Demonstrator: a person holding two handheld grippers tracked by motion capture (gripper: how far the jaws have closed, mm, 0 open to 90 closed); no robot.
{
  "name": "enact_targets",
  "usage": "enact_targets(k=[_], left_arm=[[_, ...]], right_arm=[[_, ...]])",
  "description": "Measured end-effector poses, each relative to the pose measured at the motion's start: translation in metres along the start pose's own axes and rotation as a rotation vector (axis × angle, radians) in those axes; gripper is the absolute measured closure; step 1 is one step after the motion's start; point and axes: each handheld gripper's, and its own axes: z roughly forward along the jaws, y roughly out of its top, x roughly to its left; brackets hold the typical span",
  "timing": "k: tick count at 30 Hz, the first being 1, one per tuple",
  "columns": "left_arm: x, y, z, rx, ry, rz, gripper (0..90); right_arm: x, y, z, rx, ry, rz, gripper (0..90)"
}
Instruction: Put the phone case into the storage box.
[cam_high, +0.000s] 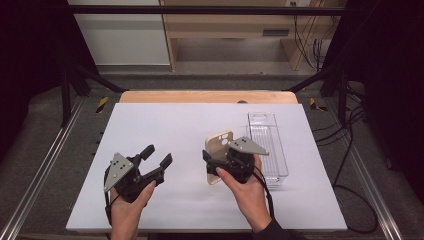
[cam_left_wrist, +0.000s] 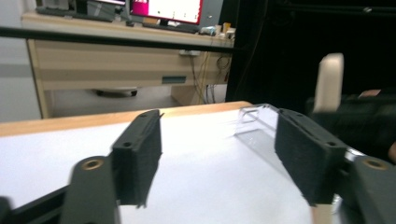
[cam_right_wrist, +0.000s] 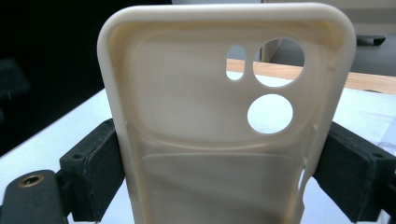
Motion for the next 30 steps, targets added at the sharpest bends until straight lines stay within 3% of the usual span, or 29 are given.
enact_targets(k=[3, 7, 12, 13, 16, 26, 30], left_arm=[[0.010, -0.009, 0.001, 0.021, 0.036, 0.017, 23.7], [0.020, -0.019, -0.001, 0.050, 0.058, -0.001, 17.3], [0.026, -0.029, -0.005, 0.083, 0.072, 0.017, 11.3], [0.027, -0.033, -0.008, 0.093, 0.079, 0.039, 10.5], [0.029, -0.038, -0.012, 0.102, 0.081, 0.049, 8.9], [0.052, -0.067, -0.040, 0.132, 0.133, 0.037, 6.0], [0.058, -0.066, -0.043, 0.110, 0.143, 0.026, 5.9]], right_arm=[[-0.008, 0.014, 0.002, 0.001, -0.003, 0.026, 11.6], [-0.016, 0.032, 0.003, -0.002, -0.006, 0.043, 11.6], [-0.031, 0.056, 0.007, -0.013, -0.049, 0.026, 11.6], [-0.035, 0.059, 0.008, -0.011, -0.059, 0.027, 11.6], [-0.045, 0.066, 0.011, -0.009, -0.084, 0.034, 11.6], [-0.077, 0.092, 0.008, -0.052, -0.175, 0.064, 11.6], [-0.084, 0.096, 0.009, -0.071, -0.203, 0.059, 11.7]])
